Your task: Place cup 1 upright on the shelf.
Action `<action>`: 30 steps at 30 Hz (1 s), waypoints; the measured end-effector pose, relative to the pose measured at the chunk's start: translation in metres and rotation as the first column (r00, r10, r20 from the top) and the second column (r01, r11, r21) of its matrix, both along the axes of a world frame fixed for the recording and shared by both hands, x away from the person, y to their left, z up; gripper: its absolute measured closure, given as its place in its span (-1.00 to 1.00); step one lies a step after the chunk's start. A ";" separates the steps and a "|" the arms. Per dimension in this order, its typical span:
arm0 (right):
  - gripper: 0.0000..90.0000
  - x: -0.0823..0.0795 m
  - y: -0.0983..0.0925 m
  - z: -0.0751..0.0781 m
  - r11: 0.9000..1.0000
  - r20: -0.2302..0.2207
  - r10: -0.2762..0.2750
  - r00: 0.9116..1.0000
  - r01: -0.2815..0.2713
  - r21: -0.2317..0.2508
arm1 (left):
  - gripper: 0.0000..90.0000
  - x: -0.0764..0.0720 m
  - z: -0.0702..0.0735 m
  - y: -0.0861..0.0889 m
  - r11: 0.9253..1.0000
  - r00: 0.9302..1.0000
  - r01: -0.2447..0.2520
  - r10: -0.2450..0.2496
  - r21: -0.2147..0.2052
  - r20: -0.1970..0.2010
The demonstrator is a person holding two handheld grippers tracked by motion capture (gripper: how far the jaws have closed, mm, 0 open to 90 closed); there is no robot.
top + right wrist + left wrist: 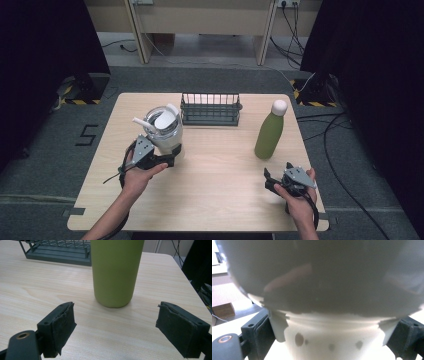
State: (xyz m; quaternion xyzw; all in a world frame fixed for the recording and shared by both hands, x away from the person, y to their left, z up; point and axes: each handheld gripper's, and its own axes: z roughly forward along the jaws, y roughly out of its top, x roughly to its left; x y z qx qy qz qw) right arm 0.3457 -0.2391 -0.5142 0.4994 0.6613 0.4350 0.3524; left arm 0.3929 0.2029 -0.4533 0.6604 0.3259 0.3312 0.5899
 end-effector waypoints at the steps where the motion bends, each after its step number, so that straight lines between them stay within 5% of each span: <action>1: -0.67 0.000 0.000 0.000 1.000 0.000 0.000 1.000 0.000 0.000 | -0.79 0.001 0.001 -0.001 1.000 1.000 0.000 0.000 0.000 0.001; 30: -0.67 0.000 0.001 -0.002 1.000 -0.004 0.000 1.000 0.000 0.003 | -0.79 0.038 0.020 -0.015 1.000 1.000 -0.002 0.002 0.013 0.014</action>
